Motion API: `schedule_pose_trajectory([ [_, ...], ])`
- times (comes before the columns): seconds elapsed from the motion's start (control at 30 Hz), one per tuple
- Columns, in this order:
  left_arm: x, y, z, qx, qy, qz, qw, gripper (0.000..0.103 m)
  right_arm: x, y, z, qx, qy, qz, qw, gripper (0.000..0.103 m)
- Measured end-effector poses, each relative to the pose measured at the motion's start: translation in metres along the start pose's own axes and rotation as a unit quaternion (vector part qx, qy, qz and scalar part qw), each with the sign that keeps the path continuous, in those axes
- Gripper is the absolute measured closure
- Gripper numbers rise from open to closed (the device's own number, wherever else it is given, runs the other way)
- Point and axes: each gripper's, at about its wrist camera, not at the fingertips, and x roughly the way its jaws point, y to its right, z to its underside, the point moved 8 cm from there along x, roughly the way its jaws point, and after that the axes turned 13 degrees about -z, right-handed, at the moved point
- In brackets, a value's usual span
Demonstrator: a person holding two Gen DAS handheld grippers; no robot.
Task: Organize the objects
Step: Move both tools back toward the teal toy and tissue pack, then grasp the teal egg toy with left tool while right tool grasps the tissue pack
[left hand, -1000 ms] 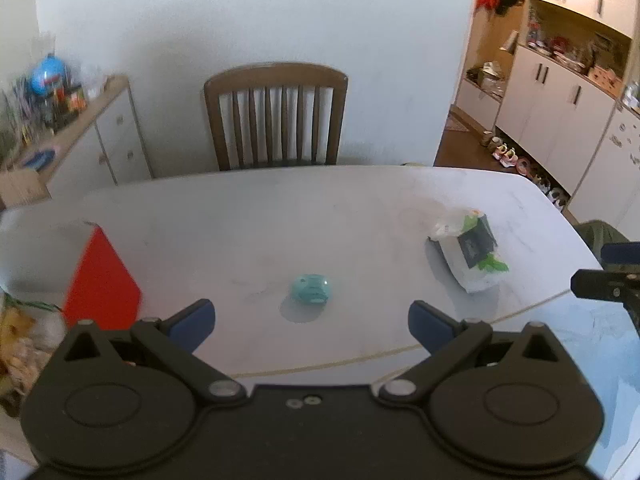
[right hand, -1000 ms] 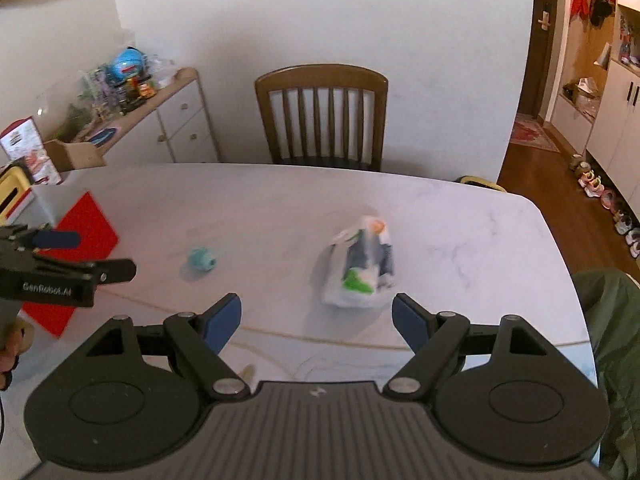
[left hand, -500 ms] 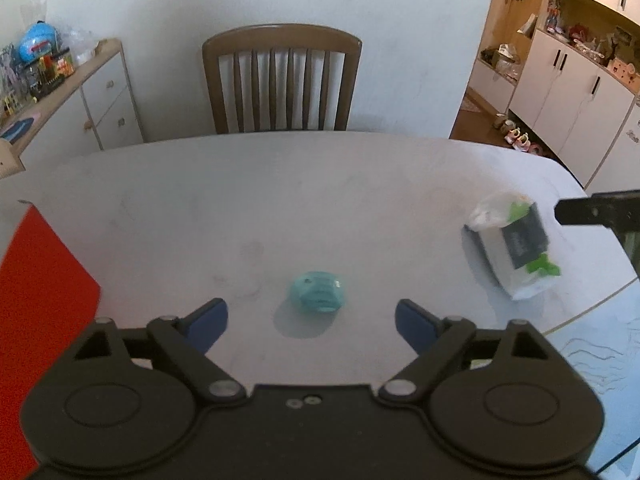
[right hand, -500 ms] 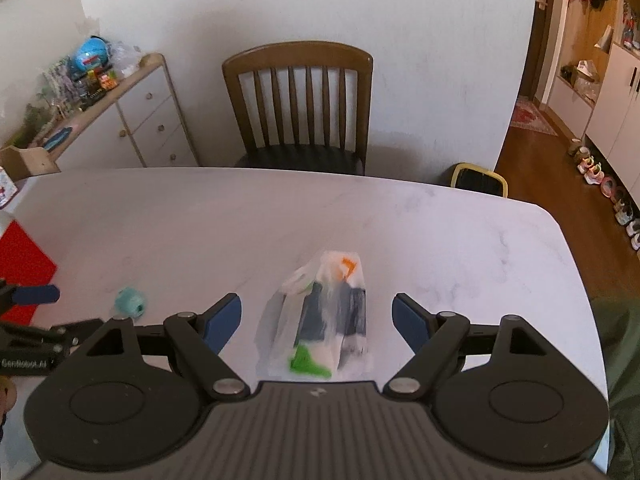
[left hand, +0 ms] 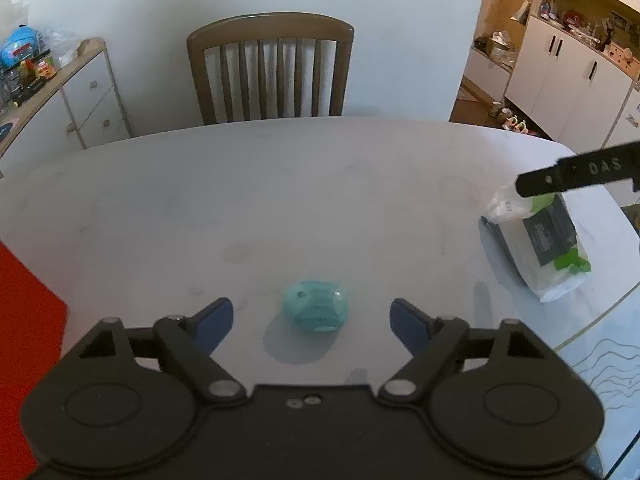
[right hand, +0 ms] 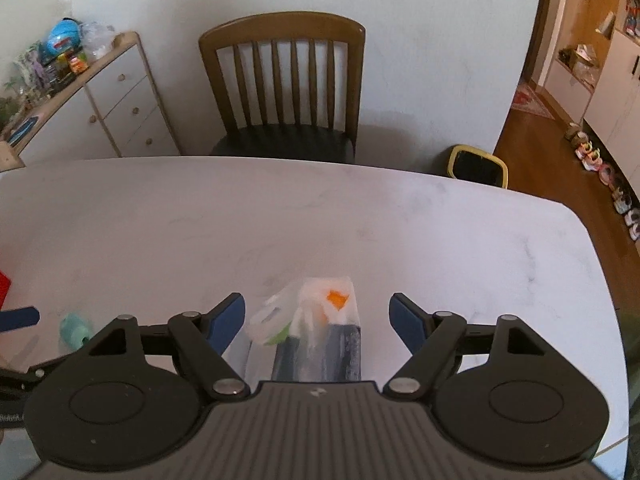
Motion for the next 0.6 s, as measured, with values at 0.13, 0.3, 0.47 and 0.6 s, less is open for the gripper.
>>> schedule_pose_trajectory([
  [0.13,0.006,0.001,0.004,0.000,-0.006,0.001,1.0000,0.024,0.011,0.003,-0.002,0.008,-0.007,0.000,1.000,0.030],
  [0.3,0.014,0.002,0.004,-0.004,-0.010,0.002,0.9999,0.030,0.016,0.002,0.006,0.008,-0.017,-0.004,1.000,0.030],
  [0.47,0.016,0.003,0.003,-0.003,-0.007,0.001,1.0000,0.035,0.021,0.006,0.015,0.017,-0.026,-0.010,0.999,0.034],
  [0.6,0.017,0.004,0.000,0.001,0.000,0.000,1.0000,0.046,0.023,0.006,0.020,0.028,-0.032,-0.016,0.999,0.038],
])
